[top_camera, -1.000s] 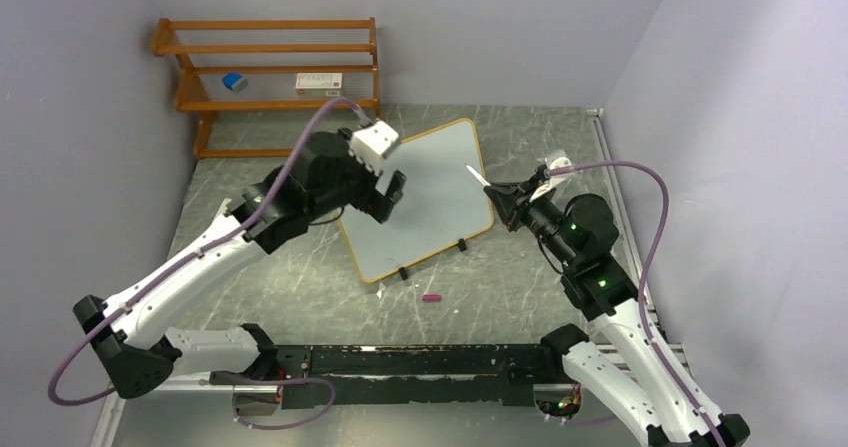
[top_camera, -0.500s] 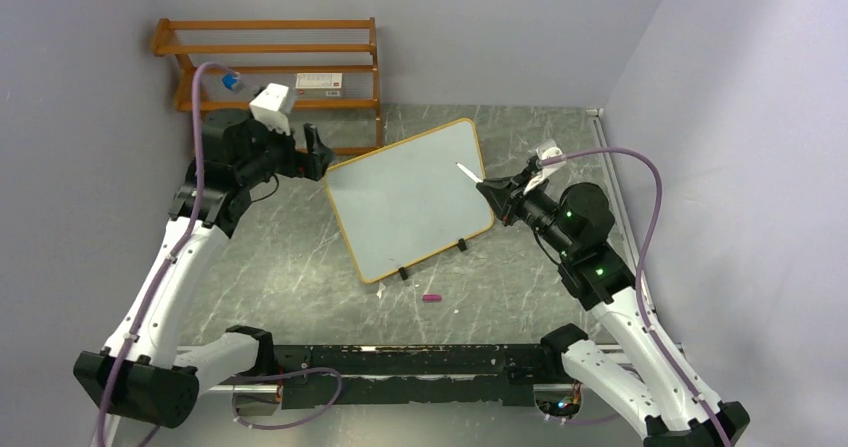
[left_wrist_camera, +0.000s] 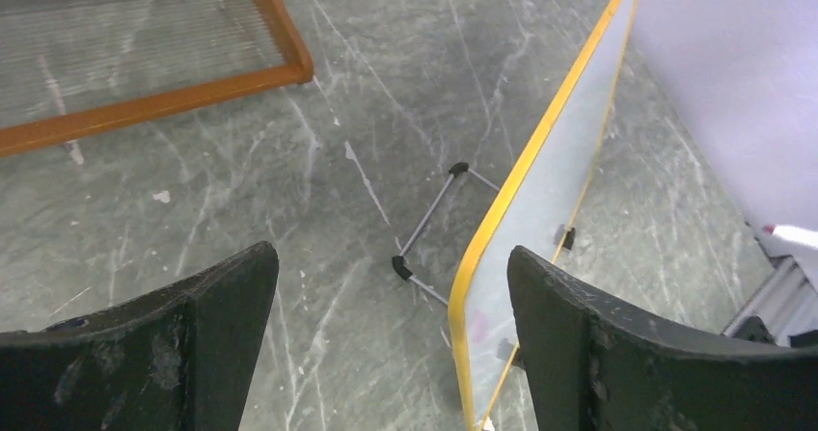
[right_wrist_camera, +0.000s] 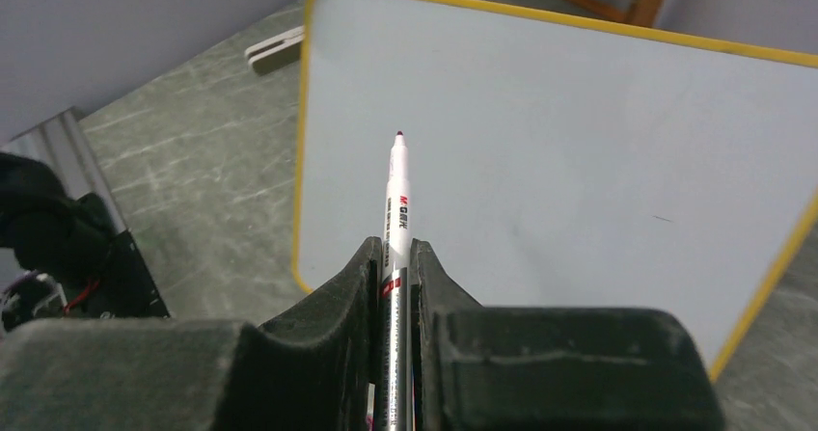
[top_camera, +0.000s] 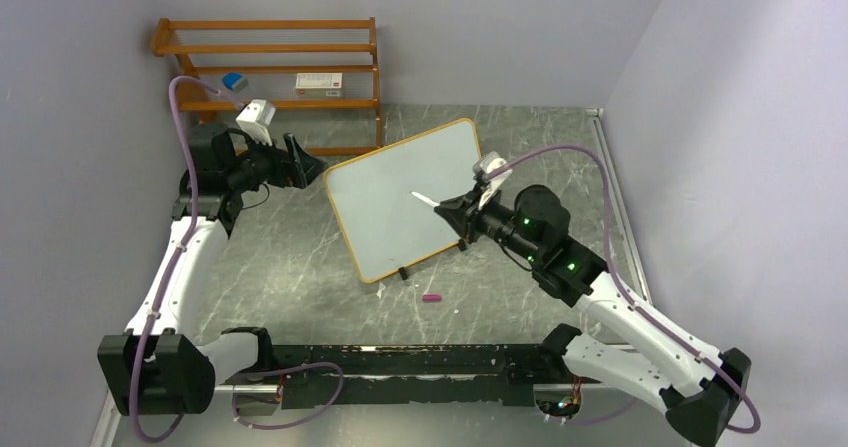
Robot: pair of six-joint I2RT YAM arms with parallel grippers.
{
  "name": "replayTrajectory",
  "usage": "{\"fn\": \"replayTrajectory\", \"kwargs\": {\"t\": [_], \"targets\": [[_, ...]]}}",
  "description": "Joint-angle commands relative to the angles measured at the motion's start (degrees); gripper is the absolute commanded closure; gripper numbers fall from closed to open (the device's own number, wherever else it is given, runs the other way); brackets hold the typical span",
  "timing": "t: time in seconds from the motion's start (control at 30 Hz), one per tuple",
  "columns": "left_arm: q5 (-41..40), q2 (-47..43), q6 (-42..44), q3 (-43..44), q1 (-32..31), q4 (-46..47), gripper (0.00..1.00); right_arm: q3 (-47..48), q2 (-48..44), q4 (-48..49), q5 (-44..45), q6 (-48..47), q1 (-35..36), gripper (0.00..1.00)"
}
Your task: Write a sentence on the whiteboard
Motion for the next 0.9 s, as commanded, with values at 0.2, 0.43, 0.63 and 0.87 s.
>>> {"fn": "replayTrajectory", "kwargs": {"t": [0.2,0.43,0.63,0.87], "targets": [[24.24,5.86,-7.38,-2.84,2.95,18.06,0.17,3.62,4.58,4.99,9.67,-2.89,11.87,1.00],[27.93,9.31,-7.03,-4.00,2.04,21.42,0.29,8.62,9.81,3.55,19.45,-4.05,17.64,1.00],[29.84,10.93,-5.54,-5.03,0.99,22.17,0.40,14.85,14.67,-3.15,27.60,-4.09,22.58,1.00],[31.35,11.75,-5.89,-6.37,0.93,24.15,0.64,21.30,21.90,-7.45,32.78,-4.10,26.65,1.00]]}}
